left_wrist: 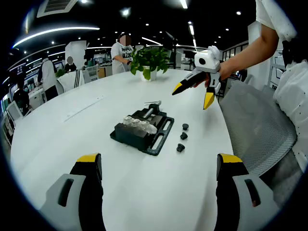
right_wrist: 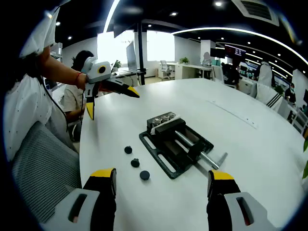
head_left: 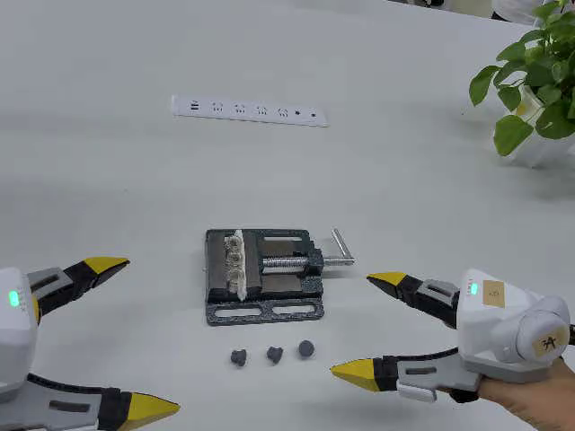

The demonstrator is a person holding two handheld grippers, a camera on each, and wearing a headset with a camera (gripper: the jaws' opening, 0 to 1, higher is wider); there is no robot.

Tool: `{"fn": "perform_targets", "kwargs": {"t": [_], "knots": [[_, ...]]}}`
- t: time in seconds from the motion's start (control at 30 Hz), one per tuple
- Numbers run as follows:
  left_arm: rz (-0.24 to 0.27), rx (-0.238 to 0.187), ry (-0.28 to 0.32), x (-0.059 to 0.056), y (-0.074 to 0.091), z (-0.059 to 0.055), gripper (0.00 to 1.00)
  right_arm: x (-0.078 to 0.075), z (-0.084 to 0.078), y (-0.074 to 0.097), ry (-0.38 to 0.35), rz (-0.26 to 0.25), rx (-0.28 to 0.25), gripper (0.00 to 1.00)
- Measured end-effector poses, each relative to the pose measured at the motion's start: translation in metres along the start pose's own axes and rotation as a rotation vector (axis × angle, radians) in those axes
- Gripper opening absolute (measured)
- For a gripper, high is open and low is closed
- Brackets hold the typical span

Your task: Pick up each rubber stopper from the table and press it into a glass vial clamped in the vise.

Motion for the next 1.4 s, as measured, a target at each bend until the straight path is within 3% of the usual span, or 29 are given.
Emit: {"fn": "perform_targets", "kwargs": {"t": [0.97, 1.23, 1.3, 1.37, 1.4], "knots": [[-0.012, -0.026, 0.007, -0.005, 0.0, -0.002, 0.99, 0.005, 0.008, 0.001, 0.026, 0.022, 0.027, 0.74], [-0.01, -0.036, 0.008, -0.006, 0.002, -0.003, 0.99, 0.006, 0.017, -0.003, 0.06, 0.094, 0.092, 0.65], [-0.009, -0.037, 0.007, -0.006, 0.002, -0.004, 0.99, 0.01, 0.015, -0.005, 0.067, 0.139, 0.145, 0.6], [-0.008, -0.04, 0.005, -0.006, 0.003, -0.004, 0.99, 0.013, 0.019, -0.009, 0.103, 0.173, 0.146, 0.57], [-0.007, -0.042, 0.006, -0.006, 0.003, -0.004, 0.99, 0.015, 0.018, -0.01, 0.117, 0.193, 0.17, 0.54]]}}
Point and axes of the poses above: the centre of the closed fingertips' face, and the gripper's own axes: y roughly backward along the fingers, x roughly to its left, z roughly out of its top, the point moved 1 cm from there along y, roughly backward along the fingers, and after that the axes turned 14 degrees about y, right-handed, at the moved point
